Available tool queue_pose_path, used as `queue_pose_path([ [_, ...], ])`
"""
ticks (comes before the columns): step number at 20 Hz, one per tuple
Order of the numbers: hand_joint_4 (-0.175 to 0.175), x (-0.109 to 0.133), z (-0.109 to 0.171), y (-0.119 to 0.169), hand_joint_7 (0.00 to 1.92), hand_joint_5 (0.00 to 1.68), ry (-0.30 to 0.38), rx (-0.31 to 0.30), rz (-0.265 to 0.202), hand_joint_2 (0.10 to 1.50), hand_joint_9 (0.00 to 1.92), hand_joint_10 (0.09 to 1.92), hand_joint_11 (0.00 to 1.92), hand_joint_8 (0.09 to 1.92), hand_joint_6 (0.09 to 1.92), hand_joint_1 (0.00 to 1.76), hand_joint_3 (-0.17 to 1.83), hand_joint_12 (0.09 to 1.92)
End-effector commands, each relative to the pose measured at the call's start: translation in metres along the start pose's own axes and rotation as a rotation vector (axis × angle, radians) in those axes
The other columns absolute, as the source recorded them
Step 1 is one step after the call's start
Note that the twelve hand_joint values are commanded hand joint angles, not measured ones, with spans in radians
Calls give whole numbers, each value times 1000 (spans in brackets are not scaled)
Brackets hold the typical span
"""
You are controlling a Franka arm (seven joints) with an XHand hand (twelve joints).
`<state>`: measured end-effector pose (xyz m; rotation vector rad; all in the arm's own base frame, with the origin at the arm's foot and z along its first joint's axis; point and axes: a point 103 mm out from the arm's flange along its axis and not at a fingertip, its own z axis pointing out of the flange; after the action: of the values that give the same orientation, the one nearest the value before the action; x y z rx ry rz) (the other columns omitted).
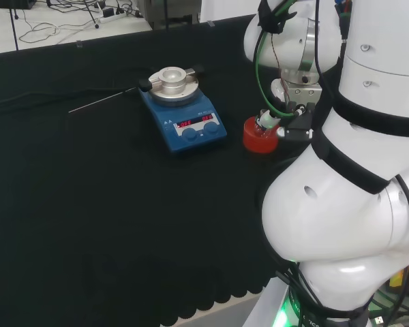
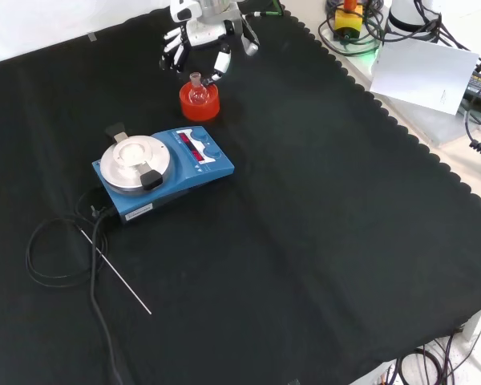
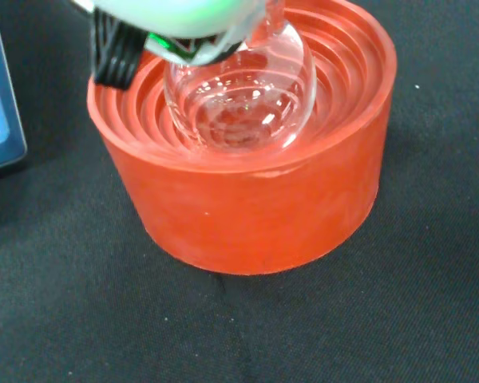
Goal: Pick up the round-bottom flask.
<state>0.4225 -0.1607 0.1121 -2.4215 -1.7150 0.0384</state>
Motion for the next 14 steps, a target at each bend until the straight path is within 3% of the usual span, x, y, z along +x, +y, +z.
queue_pose_path([
  [1,-10,8,0,-2,373,1096,-31,-35,-9,741,583,683,198,735,854,1102,597,1389],
  [7,-27,9,-18,-1,444,1175,-22,-40,-4,666,661,633,259,711,877,1146,732,1368],
  [14,-37,21,-74,1,422,1181,-59,-34,1,653,664,626,264,702,880,1150,755,1367],
])
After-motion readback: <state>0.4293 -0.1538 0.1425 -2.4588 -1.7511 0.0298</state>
